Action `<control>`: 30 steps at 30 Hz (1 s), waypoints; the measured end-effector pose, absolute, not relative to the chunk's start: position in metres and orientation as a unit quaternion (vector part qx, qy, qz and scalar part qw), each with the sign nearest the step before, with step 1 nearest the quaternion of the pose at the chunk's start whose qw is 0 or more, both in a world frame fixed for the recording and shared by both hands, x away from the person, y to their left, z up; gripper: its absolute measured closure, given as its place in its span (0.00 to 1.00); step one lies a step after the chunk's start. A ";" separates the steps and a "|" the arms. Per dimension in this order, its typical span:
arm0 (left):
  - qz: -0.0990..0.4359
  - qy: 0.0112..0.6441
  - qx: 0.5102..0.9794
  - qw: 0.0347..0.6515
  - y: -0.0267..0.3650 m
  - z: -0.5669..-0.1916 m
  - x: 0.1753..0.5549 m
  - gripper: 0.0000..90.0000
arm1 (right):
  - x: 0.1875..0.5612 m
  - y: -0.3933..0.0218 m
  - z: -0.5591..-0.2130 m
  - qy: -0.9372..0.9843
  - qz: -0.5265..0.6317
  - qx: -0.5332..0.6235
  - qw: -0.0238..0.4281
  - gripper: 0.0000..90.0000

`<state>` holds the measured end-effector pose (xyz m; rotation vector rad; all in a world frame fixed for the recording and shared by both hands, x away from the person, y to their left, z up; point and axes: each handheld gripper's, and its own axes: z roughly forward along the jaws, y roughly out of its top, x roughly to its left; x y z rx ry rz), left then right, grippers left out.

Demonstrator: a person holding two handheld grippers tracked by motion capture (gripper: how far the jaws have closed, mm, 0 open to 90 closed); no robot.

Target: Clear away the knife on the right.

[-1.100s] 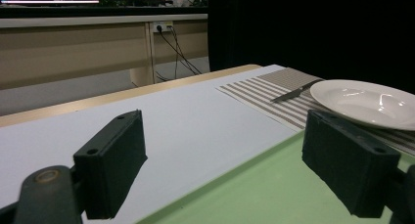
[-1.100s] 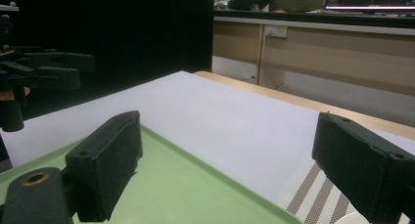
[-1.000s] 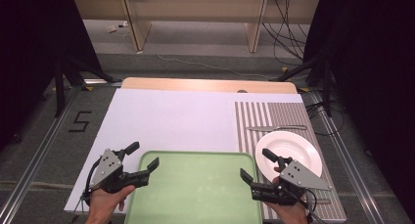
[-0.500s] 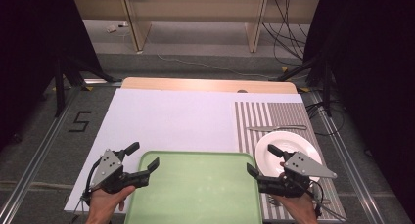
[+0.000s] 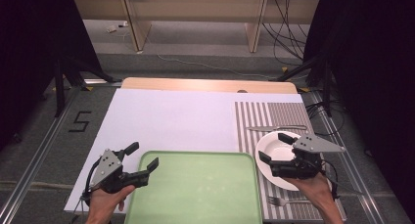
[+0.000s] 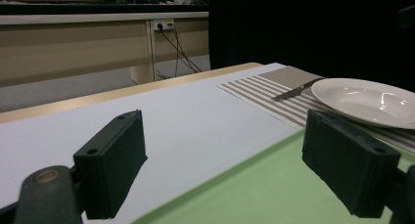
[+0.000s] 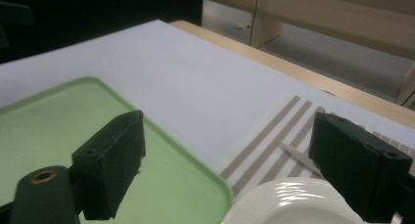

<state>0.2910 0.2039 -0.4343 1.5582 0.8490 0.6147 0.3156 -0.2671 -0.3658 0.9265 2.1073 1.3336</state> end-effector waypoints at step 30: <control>0.263 0.364 0.674 0.586 0.202 -0.435 0.292 0.18 | 0.448 -0.306 -0.365 0.866 0.270 0.382 0.177 0.18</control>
